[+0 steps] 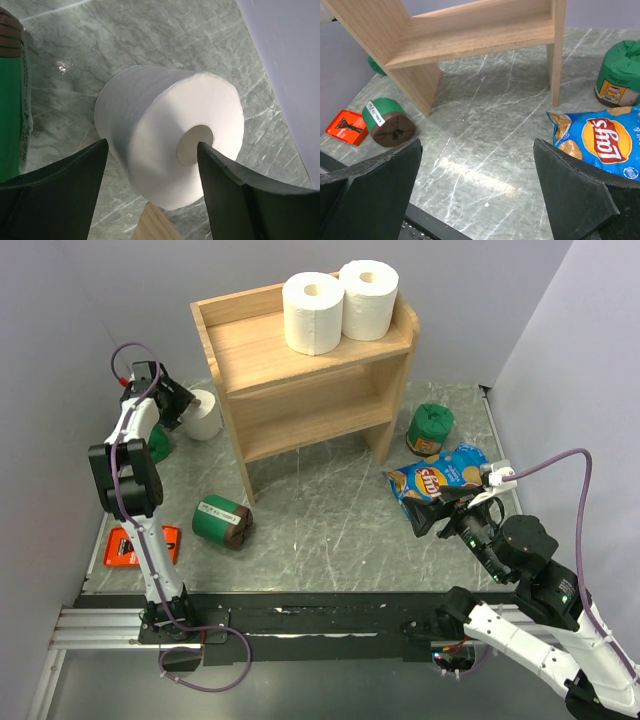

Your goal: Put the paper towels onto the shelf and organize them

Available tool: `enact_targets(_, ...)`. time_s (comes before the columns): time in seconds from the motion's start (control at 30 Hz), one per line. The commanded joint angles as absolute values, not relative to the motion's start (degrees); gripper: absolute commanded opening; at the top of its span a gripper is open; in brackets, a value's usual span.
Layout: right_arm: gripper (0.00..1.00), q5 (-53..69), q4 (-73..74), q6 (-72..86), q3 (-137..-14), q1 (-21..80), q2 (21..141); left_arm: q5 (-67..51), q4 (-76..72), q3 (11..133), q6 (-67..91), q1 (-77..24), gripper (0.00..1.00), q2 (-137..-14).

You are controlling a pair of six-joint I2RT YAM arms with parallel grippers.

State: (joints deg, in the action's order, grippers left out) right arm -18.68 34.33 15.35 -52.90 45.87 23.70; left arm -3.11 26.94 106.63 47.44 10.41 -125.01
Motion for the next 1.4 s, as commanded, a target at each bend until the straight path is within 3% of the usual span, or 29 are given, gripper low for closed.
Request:
enact_targets(0.0,1.0,-19.95,32.96,14.94,-52.47,46.05,23.2,-2.81,26.72,110.03,46.14,10.46,0.77,-126.38)
enact_targets(0.27,1.0,-20.04,32.52,14.41,-52.12,45.97,23.2,-3.43,27.25,111.62,45.26,10.46,0.73,-128.41)
enact_targets(0.7,1.0,-20.21,32.34,14.24,-52.21,45.97,23.47,-3.86,27.24,111.44,43.33,10.46,0.51,-123.49)
enact_targets(1.37,1.0,-20.82,35.33,13.54,-55.28,45.97,22.85,-0.87,38.58,120.05,35.86,10.55,0.46,-102.49)
